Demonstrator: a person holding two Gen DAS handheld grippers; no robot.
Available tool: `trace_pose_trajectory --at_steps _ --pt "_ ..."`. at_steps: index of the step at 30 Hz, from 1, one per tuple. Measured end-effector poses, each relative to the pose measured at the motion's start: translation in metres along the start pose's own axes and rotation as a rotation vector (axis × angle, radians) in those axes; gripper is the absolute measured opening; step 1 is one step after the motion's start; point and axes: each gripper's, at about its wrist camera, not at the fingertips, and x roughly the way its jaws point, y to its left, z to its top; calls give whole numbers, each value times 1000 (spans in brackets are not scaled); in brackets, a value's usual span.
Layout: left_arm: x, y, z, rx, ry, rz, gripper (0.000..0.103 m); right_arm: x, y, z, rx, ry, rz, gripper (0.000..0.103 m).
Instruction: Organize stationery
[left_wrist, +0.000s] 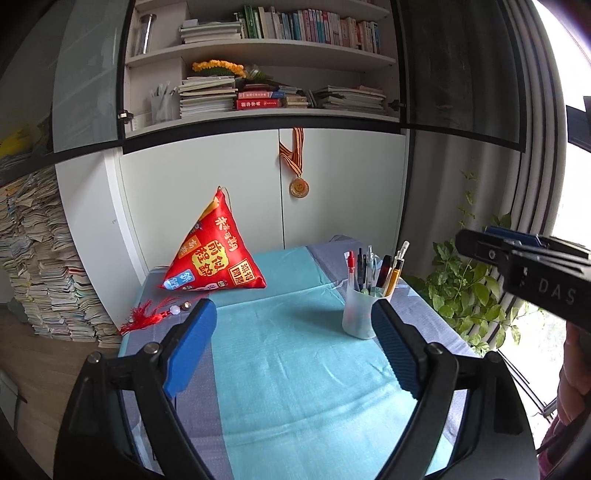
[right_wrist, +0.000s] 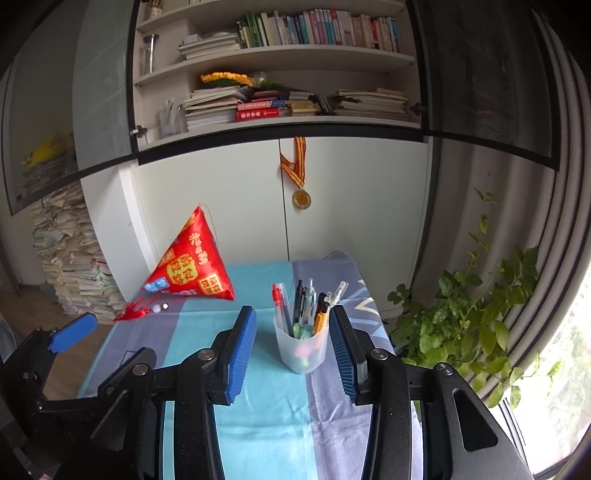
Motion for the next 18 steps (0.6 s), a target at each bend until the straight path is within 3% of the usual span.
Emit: trace_pose_trajectory --at_steps 8,18 --pt "-44 -12 -7 9 -36 43 97 -47 5 -17 -24 -34 -6 42" --pt "-104 -20 -12 6 -121 105 102 -105 14 -33 -45 -99 20 42"
